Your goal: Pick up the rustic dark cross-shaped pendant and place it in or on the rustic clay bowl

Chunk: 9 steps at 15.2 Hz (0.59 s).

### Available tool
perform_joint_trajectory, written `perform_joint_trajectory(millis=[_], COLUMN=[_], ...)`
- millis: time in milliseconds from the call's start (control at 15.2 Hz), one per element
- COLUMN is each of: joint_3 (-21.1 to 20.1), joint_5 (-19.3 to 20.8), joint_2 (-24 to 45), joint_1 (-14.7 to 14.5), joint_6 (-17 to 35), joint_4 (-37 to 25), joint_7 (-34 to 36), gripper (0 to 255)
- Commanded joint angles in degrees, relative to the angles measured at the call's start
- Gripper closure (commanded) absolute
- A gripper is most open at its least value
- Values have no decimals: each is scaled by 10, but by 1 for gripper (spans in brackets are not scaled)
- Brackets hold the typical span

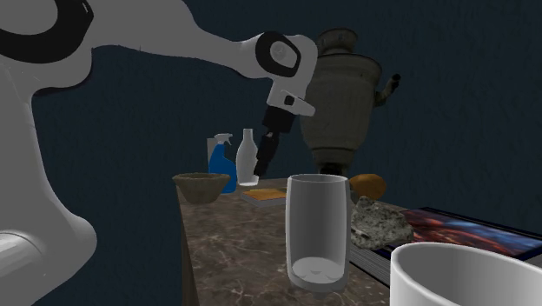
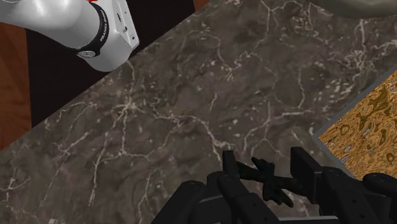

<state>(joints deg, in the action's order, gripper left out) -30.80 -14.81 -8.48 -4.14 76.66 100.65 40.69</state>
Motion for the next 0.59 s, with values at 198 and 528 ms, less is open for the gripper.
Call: perform_joint_trajectory(millis=[198,528], joint_3=[0,-2], joint_5=[3,6], joint_2=[12,27], joint_1=[0,0], joint_6=[-41,-80], joint_4=[-53,-106], joint_7=[12,25], gripper=[255,255])
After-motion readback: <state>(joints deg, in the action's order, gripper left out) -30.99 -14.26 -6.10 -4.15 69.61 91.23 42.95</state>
